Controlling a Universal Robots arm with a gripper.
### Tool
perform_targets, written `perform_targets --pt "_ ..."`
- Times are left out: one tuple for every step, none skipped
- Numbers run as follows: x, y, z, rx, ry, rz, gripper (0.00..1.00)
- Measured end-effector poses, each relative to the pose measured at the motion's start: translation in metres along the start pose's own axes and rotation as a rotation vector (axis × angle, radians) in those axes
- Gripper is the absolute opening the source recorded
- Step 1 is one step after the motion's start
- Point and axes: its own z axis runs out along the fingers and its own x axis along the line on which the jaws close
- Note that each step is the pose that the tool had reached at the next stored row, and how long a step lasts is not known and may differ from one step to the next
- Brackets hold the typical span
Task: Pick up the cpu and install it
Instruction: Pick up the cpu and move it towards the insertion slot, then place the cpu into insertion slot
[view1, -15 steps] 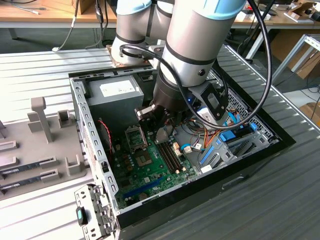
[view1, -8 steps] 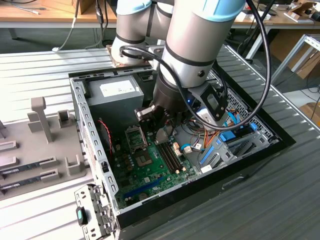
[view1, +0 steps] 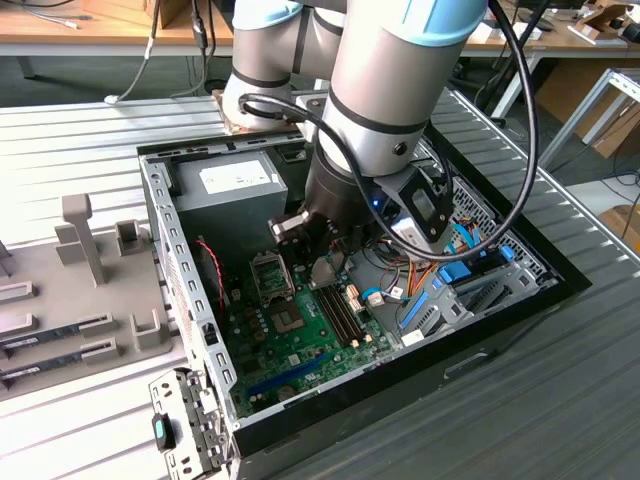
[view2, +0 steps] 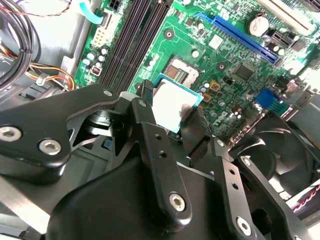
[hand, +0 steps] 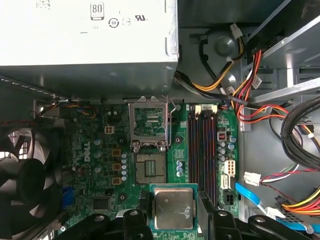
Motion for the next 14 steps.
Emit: perform_targets --pt "0.0000 0.0038 0.0004 0.0012 0.0000 0.000 0.47" --pt "0.0000 0.0077 0.0007 0.0025 0.0000 0.000 0.47" --pt "-0.0001 0.0108 0.0010 0.0033 0.0000 0.000 0.47" --pt "-0.0001 0.0137 0.0011 0.0039 0.0000 0.000 0.47" --pt "-0.0001 0.0178 0.0015 0.0044 0.0000 0.000 0.47" --pt "-0.0001 0.0204 0.0017 0.0047 0.0000 0.000 0.47" --pt "-0.0002 0.0244 0.0018 0.0052 0.0000 0.000 0.47" --pt "-0.0002 0.0258 0.0019 0.0052 0.0000 0.000 0.47" --pt "-0.0003 0.0259 0.0019 0.0052 0.0000 0.000 0.47" --pt "-0.0002 0.0262 0.0019 0.0052 0.0001 0.000 0.47" --pt "-0.0002 0.0264 0.0019 0.0052 0.0000 0.000 0.47" --pt "-0.0002 0.0264 0.0019 0.0053 0.0001 0.000 0.47" --pt "-0.0002 0.0264 0.0019 0.0053 0.0001 0.000 0.47" --pt "-0.0001 0.0263 0.0023 0.0052 0.0001 0.000 0.47"
